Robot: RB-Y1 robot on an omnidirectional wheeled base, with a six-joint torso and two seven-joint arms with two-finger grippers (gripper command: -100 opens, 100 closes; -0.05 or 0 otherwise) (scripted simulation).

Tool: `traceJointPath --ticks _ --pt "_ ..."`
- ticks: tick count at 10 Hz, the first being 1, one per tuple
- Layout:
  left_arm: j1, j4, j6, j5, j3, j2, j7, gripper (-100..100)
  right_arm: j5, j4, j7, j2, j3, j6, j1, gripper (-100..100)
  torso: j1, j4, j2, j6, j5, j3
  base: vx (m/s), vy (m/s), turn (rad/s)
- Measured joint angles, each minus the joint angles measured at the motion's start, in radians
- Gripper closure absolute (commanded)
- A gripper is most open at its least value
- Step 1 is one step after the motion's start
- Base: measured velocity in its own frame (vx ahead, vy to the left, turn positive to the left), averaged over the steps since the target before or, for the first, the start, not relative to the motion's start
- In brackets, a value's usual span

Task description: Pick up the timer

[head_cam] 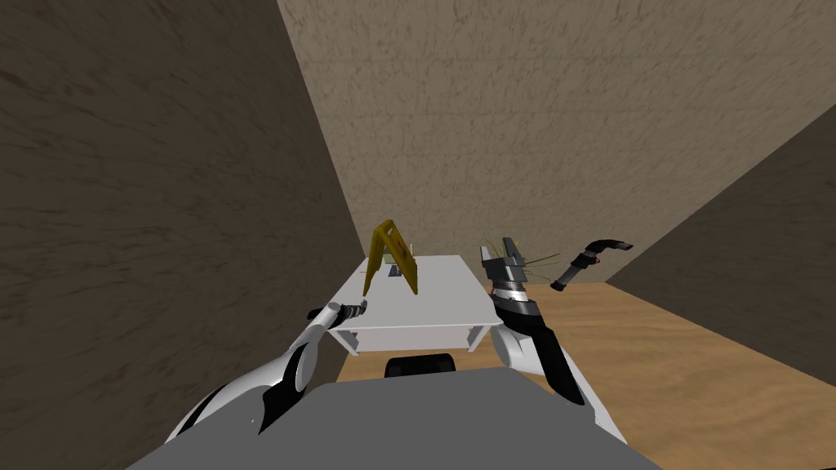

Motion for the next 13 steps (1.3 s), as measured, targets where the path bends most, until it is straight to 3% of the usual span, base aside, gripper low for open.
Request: traceJointPath --ticks 1,2,3,4,5,6,7,8,11,12,13 --pt "-0.005 0.014 -0.004 0.005 0.002 0.003 -0.019 -100 0.000 0.000 0.000 0.000 0.000 0.000 0.000 0 0.001 0.000 0.000 0.000 0.000 0.000 0.013 -0.046 -0.123" --pt "0.011 -0.035 0.009 0.000 0.018 0.011 -0.001 -100 0.000 0.000 0.000 0.000 0.000 0.000 0.000 0 -0.002 0.000 0.000 0.000 0.000 0.000 0.011 -0.061 -0.043" --pt "-0.037 0.043 -0.020 0.047 0.050 0.044 -0.046 -100 0.000 0.000 0.000 0.000 0.000 0.000 0.000 0 -0.003 0.000 -0.001 0.000 -0.001 0.000 0.007 -0.037 0.011" --pt "-0.037 0.070 -0.028 0.062 0.058 0.048 -0.077 -100 0.000 0.000 0.000 0.000 0.000 0.000 0.000 0 -0.002 0.000 0.000 0.000 0.000 0.000 0.004 -0.014 0.009" --pt "0.019 -0.024 0.010 0.022 0.043 0.021 -0.034 -100 0.000 0.000 0.000 0.000 0.000 0.000 0.000 0 0.000 0.000 0.000 0.000 0.000 0.000 0.000 0.000 0.000" --pt "-0.010 -0.006 0.003 0.034 0.047 0.029 -0.032 -100 0.000 0.000 0.000 0.000 0.000 0.000 0.000 0 0.001 0.000 0.000 0.000 0.000 0.000 0.000 0.006 -0.013" --pt "-0.035 0.042 -0.020 0.064 0.058 0.046 -0.068 -100 0.000 0.000 0.000 0.000 0.000 0.000 0.000 0 0.001 0.000 0.000 0.000 0.000 0.000 0.002 0.007 -0.003" --pt "-0.013 0.019 -0.011 0.049 0.053 0.035 -0.067 -100 0.000 0.000 0.000 0.000 0.000 0.000 0.000 0 0.002 0.000 0.000 0.000 0.000 0.000 0.000 0.000 0.000" --pt "-0.028 0.091 -0.018 0.071 0.062 0.048 -0.131 -100 0.000 0.000 0.000 0.000 0.000 0.000 0.000 0 0.001 0.000 0.000 0.000 0.000 0.000 -0.006 0.008 -0.082" --pt "0.005 0.044 -0.010 0.058 0.063 0.039 -0.105 -100 0.000 0.000 0.000 0.000 0.000 0.000 0.000 0 0.002 0.001 0.001 0.001 0.000 0.001 -0.026 0.042 -0.150" --pt "0.003 0.052 -0.017 0.065 0.069 0.042 -0.100 -100 0.000 0.000 0.000 0.000 0.000 0.000 0.000 0 0.003 0.001 0.002 0.000 0.001 0.001 -0.014 0.023 0.010"
